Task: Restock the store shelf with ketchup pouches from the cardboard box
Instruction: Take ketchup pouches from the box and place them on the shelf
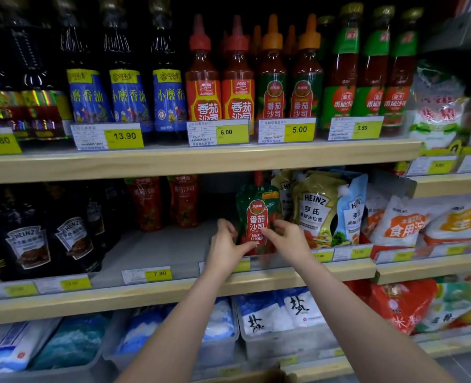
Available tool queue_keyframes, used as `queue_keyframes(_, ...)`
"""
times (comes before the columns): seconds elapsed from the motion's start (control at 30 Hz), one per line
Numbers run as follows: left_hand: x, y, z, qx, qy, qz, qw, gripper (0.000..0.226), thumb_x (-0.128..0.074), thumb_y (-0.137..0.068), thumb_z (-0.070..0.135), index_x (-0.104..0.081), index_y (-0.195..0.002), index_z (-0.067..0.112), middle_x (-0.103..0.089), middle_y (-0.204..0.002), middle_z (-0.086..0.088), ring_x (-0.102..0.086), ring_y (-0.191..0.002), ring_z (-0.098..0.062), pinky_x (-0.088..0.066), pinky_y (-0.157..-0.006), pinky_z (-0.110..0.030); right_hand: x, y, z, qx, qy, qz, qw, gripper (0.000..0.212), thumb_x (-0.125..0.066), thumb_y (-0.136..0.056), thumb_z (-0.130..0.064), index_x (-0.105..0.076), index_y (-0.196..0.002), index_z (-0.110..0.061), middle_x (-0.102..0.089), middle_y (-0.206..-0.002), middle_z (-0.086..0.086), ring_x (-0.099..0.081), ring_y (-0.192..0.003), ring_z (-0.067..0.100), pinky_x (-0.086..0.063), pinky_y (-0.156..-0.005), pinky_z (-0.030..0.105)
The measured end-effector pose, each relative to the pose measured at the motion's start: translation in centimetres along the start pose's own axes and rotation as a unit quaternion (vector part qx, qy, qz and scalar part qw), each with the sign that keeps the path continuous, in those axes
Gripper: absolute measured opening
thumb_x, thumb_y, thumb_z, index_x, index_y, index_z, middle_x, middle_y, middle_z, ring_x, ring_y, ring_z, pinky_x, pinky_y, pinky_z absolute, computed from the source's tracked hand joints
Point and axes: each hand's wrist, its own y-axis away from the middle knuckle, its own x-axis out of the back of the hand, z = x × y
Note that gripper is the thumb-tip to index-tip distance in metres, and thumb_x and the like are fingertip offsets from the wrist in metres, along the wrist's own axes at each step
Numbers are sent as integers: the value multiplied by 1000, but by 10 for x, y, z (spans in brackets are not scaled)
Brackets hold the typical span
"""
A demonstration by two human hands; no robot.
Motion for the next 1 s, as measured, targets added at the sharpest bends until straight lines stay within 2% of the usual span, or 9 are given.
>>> queue_keyframes(0.1,4,0,-7,-40,-37,-50,997,39,-77,-72,20,-39,-79,23,-63,-92,-2,-64,-85,-19,-56,-71,-44,1,7,0,25,1,34,999,36,-66,-84,-20,-46,-113,-15,-60,-105,0,-59,-97,14,-52,-87,37)
queue_keyframes(0.17,12,2,-12,-85,-54,-96,990,23,-72,-78,15,-51,-84,23,-65,-101,2,-62,-96,-13,-54,-83,-39,4,15,5,62,27,23,997,32,-66,-84,-18,-40,-102,-20,-58,-99,-5,-60,-94,17,-53,-83,38)
queue_keyframes(0.23,21,3,-17,-128,-100,-133,978,13,-66,-84,18,-62,-95,24,-64,-110,5,-57,-105,-9,-48,-93,-37,7,24,10,95,102,-20,990,21,-62,-86,-18,-45,-98,-21,-61,-98,-2,-61,-92,20,-51,-81,39)
queue_keyframes(0.3,28,2,-19,-164,-170,-160,958,20,-59,-90,23,-63,-108,25,-59,-123,4,-51,-115,-11,-43,-100,-37,9,28,15,124,155,-42,979,15,-58,-87,-13,-55,-101,-18,-61,-111,-1,-58,-103,17,-48,-91,37)
queue_keyframes(0.4,34,-5,-19,-213,-309,-178,910,30,-48,-95,32,-54,-125,32,-43,-144,2,-38,-133,-17,-36,-107,-38,8,26,16,138,179,-49,973,27,-50,-87,-2,-60,-109,-14,-52,-129,-3,-49,-118,12,-39,-105,30)
queue_keyframes(0.53,36,-26,-21,-250,-380,-199,868,36,-42,-96,32,-46,-132,36,-31,-152,2,-25,-140,-18,-30,-111,-42,3,12,19,103,223,-59,968,38,-46,-85,1,-58,-117,-16,-33,-149,7,-36,-136,21,-26,-112,30)
queue_keyframes(0.77,25,-56,-21,-252,-417,-209,848,37,-39,-97,31,-42,-134,37,-22,-156,3,-15,-144,-17,-26,-113,-46,-7,-24,19,65,258,-60,962,34,-44,-84,0,-56,-114,-10,-28,-152,10,-46,-127,30,-37,-102,31)
queue_keyframes(0.9,20,-60,-23,-254,-419,-203,848,37,-40,-97,32,-43,-133,35,-21,-156,1,-13,-144,-18,-27,-111,-45,-13,-31,25,70,261,-47,962,35,-45,-82,-1,-49,-116,-12,-41,-140,11,-53,-113,33,-45,-93,39)
queue_keyframes(1.0,17,-57,-19,-249,-416,-201,851,37,-41,-96,35,-45,-132,33,-24,-155,-1,-15,-144,-19,-29,-111,-44,-17,-31,28,67,257,-41,963,36,-43,-83,0,-48,-116,-12,-42,-136,12,-53,-110,34,-46,-92,42)
